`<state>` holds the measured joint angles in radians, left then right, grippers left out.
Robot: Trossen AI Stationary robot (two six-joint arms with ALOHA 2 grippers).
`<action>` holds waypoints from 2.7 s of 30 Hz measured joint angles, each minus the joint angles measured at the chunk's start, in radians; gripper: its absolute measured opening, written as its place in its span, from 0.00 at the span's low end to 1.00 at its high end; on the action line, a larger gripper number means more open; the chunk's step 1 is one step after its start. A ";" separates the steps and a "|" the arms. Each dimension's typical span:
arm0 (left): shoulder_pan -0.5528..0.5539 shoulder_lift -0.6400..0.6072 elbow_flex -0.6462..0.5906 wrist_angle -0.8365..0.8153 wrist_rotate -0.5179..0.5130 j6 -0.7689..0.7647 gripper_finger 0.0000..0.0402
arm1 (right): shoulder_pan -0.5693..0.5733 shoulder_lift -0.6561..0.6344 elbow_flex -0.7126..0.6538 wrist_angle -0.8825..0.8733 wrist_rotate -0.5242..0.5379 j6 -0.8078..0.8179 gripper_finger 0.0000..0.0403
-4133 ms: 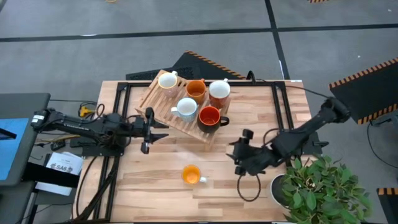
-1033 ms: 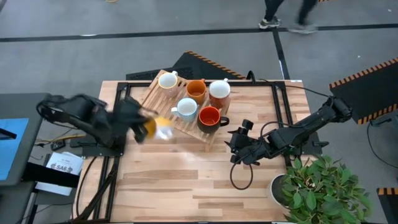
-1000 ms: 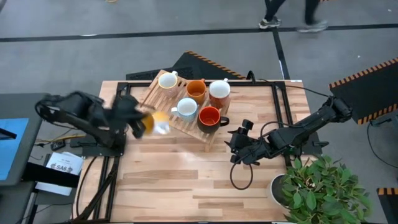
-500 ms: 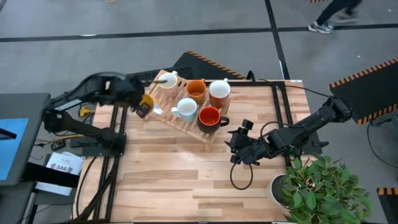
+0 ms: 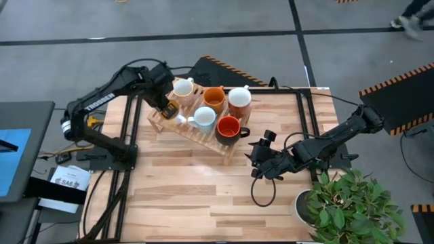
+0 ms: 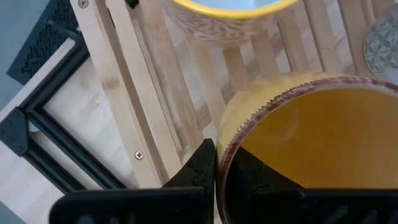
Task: Place coffee mugs
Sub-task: Put the yellow mug on the shelf, then return to Home Position
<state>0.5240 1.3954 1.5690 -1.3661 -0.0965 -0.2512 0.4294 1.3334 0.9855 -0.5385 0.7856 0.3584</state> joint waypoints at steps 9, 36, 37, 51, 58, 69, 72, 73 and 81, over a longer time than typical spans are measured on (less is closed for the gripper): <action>0.003 0.009 -0.002 -0.001 -0.005 0.005 0.04 | 0.000 0.000 0.000 -0.002 0.000 0.000 0.56; 0.002 0.011 0.226 -0.016 -0.077 0.062 0.34 | 0.000 0.000 0.000 0.001 0.000 0.000 0.56; 0.002 0.003 0.239 -0.011 -0.078 0.058 0.34 | 0.000 0.000 0.000 0.001 0.000 0.000 0.56; -0.410 -0.641 -0.515 0.890 -0.119 0.169 0.05 | 0.022 0.000 0.000 0.001 0.000 0.000 0.56; -0.621 -0.835 -1.072 1.479 -0.121 0.271 0.00 | 0.001 0.000 0.000 0.031 0.000 0.008 0.56; -0.751 -1.081 -1.389 1.682 -0.121 0.319 0.00 | -0.004 0.000 0.000 0.072 -0.001 0.010 0.56; -0.763 -1.155 -1.442 1.680 -0.125 0.318 0.00 | -0.008 0.000 0.000 0.072 -0.001 0.010 0.56; -0.767 -1.177 -1.459 1.685 -0.128 0.318 0.00 | -0.008 0.000 0.000 0.072 -0.001 0.010 0.56; -0.772 -1.333 -1.557 1.675 -0.135 0.313 0.00 | 0.019 0.000 0.060 -0.017 -0.002 0.015 0.50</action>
<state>-0.2478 0.0627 0.0120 0.3088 -0.2314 0.0614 0.4481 1.3330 1.0453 -0.5551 0.7841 0.3734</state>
